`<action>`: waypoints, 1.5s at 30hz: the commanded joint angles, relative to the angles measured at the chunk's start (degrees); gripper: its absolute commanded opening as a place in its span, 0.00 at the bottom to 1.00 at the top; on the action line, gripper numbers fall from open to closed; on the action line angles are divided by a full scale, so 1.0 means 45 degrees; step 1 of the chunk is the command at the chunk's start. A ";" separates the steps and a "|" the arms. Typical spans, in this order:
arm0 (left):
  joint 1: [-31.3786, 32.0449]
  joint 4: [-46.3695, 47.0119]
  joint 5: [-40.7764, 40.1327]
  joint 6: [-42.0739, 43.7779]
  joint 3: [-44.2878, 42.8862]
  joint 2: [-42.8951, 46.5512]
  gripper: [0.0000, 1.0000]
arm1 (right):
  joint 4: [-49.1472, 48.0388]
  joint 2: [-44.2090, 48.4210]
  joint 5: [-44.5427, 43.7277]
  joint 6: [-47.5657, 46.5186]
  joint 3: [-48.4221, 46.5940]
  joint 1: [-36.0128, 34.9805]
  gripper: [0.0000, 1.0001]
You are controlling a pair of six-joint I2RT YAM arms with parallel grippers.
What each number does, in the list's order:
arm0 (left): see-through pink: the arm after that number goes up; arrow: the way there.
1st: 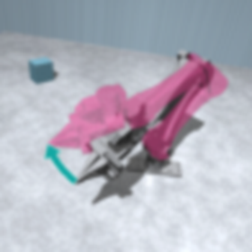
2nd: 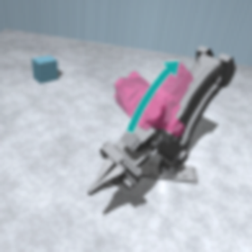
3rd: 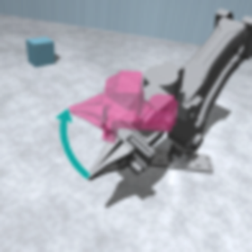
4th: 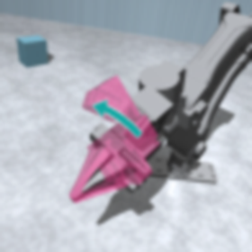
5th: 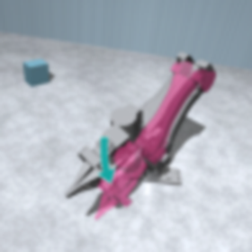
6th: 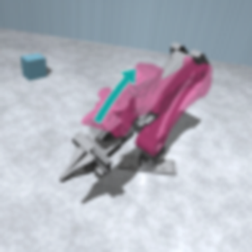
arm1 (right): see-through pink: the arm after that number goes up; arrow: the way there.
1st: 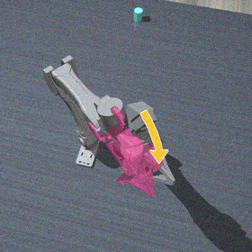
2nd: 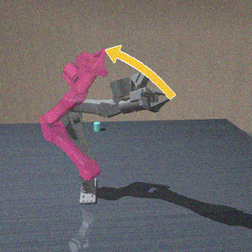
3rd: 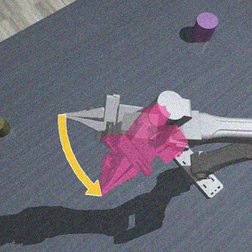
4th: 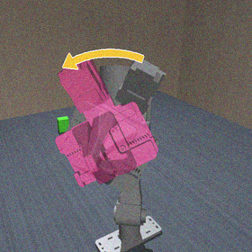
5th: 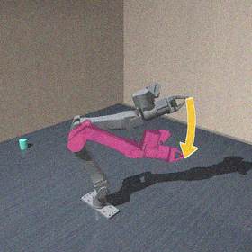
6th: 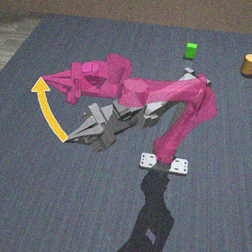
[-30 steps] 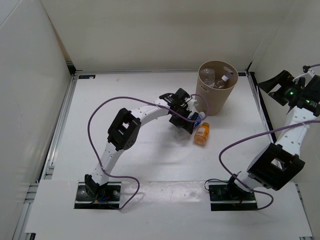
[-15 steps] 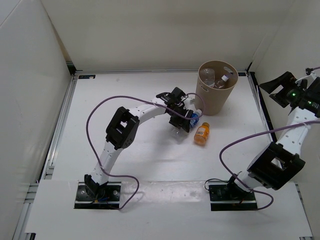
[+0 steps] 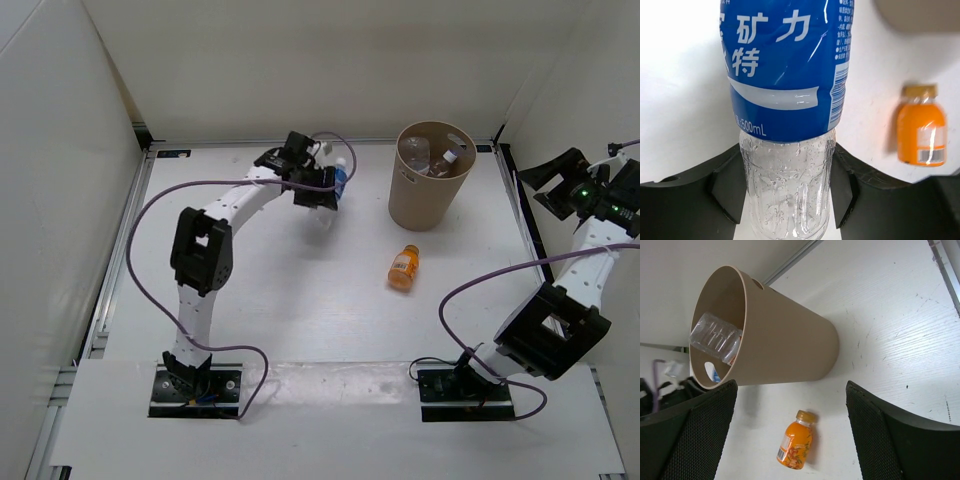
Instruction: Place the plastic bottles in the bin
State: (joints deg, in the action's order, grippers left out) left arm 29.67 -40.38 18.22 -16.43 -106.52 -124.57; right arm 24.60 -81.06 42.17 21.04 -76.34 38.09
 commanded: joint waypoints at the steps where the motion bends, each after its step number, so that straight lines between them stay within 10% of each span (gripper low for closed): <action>1: 0.0008 0.1641 -0.0980 -0.0197 -0.0234 0.2406 0.35 | -0.0525 0.0063 0.0062 0.0539 0.0127 -0.0064 0.90; 22: 0.1335 0.7117 -0.1118 -0.4084 -0.9959 -0.1691 0.45 | -0.0193 0.0454 0.0296 0.0423 0.0382 0.0228 0.90; 45: 0.4187 0.6025 -0.3325 -0.1743 -1.0685 -0.3450 0.49 | 0.0256 0.0454 0.0492 0.0013 -0.0068 0.0502 0.90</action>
State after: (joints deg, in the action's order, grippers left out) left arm 47.44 -10.74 4.64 -27.92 -152.75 -139.46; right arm 25.39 -80.58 43.90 21.02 -74.46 39.05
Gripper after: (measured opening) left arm 0.682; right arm 0.904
